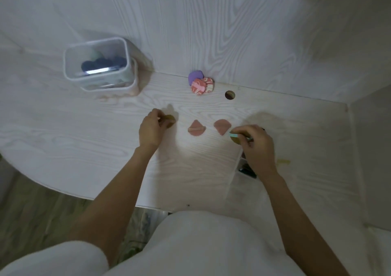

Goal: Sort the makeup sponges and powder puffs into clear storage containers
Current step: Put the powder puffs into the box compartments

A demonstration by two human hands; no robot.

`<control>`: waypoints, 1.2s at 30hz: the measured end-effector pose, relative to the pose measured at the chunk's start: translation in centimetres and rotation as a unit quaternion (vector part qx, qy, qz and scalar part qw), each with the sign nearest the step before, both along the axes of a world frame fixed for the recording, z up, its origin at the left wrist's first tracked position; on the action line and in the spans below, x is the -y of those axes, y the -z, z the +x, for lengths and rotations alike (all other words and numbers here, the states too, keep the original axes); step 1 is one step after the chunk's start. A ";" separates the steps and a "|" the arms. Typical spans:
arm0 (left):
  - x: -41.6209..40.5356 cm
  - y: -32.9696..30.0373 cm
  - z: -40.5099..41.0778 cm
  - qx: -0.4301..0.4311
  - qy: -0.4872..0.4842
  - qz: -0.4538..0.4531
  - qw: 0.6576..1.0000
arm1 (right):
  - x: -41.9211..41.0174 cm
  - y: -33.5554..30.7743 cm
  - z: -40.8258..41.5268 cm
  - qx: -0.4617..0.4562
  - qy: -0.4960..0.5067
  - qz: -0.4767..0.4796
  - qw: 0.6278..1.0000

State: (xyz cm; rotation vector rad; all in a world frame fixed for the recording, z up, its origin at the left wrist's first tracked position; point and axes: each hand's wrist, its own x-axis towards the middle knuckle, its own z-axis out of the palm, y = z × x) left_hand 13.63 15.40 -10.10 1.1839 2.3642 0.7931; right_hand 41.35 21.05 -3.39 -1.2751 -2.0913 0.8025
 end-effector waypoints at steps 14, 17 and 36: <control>5.1 -4.7 17.1 0.136 0.366 0.078 0.917 | 8.3 -0.6 8.1 -0.061 0.208 -0.135 0.967; 5.3 -3.8 18.0 0.097 0.391 0.091 0.911 | 9.2 -0.7 8.5 -0.063 0.212 -0.134 0.966; 5.7 -2.8 19.0 -0.242 0.510 0.078 0.822 | 11.3 0.5 9.2 -0.086 0.207 -0.101 0.969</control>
